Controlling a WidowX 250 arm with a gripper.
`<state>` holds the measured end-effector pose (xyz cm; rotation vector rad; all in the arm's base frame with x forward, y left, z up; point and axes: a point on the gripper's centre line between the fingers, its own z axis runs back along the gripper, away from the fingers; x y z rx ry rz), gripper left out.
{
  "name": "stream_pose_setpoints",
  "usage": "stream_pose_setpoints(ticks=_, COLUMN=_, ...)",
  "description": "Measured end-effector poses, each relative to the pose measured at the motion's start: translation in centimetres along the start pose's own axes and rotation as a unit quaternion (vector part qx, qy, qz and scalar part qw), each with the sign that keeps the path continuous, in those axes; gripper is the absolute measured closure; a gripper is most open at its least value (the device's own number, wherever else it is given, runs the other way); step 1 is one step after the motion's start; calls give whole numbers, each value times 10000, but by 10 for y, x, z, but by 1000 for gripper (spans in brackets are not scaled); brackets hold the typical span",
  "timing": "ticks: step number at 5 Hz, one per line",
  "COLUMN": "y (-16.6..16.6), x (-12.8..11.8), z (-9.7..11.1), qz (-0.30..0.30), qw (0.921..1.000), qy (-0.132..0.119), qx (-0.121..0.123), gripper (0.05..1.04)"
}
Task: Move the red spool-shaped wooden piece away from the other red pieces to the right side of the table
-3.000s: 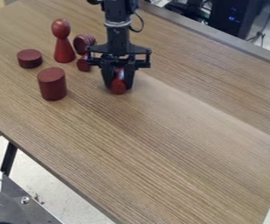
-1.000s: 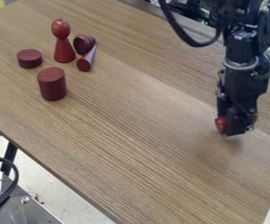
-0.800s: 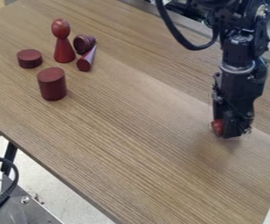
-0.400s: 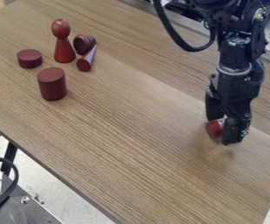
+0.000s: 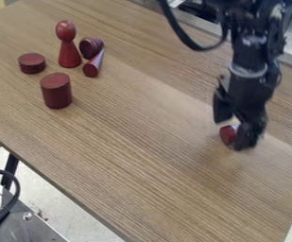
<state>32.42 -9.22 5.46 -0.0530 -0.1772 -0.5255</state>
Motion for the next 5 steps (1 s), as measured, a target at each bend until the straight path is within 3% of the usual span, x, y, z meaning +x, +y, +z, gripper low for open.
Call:
stream_pose_setpoints(ticks=1, y=23, x=-12, z=47, qz=981, qw=9931, qy=-457, qx=447, gripper=83)
stream_pose_setpoints(ticks=2, y=53, x=-27, z=77, qz=2316, qw=9689, qy=-509, qx=704, gripper=83)
stream_pose_setpoints(ticks=3, y=65, x=-31, z=75, qz=2697, qw=9603, qy=-242, qx=671, gripper=83)
stream_pose_setpoints(ticks=4, y=73, x=-30, z=58, qz=2847, qw=9566, qy=183, qx=593, gripper=83)
stream_pose_setpoints(ticks=5, y=79, x=-29, z=43, qz=2882, qw=9560, qy=361, qx=418, gripper=83)
